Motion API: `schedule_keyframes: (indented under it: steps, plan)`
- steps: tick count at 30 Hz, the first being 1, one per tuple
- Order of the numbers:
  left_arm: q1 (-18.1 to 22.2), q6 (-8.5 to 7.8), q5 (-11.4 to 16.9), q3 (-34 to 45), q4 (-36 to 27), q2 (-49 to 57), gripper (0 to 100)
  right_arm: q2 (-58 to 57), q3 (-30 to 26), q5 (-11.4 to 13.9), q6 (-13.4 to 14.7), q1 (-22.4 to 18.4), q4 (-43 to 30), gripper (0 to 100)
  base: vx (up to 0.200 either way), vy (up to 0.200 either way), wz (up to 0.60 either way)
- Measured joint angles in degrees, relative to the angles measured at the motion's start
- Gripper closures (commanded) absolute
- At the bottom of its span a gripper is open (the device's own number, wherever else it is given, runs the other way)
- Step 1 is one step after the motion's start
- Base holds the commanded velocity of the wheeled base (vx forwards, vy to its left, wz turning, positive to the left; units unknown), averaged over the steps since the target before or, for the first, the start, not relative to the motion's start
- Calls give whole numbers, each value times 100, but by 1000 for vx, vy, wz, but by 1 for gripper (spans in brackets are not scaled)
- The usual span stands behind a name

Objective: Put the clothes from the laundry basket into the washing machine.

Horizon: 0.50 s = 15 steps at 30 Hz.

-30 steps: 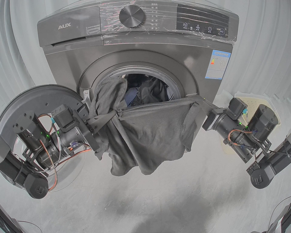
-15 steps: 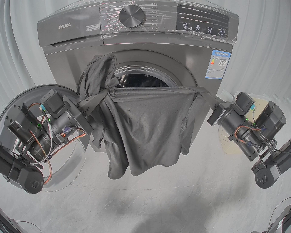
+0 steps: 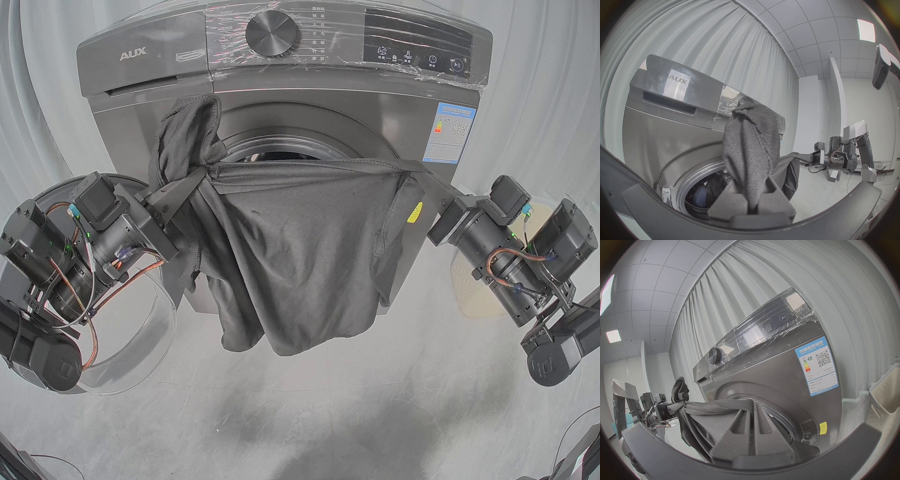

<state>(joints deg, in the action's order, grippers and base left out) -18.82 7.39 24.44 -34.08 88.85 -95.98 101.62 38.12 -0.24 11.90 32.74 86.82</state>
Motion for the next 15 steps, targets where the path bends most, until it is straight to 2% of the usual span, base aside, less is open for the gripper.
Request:
schedule_keyframes:
  steps: [15]
  plan:
    - [-60, -48, 10, 118, 0, -55, 100, -11, -96, 6, -9, 5, -2, 100, 0, 0, 0]
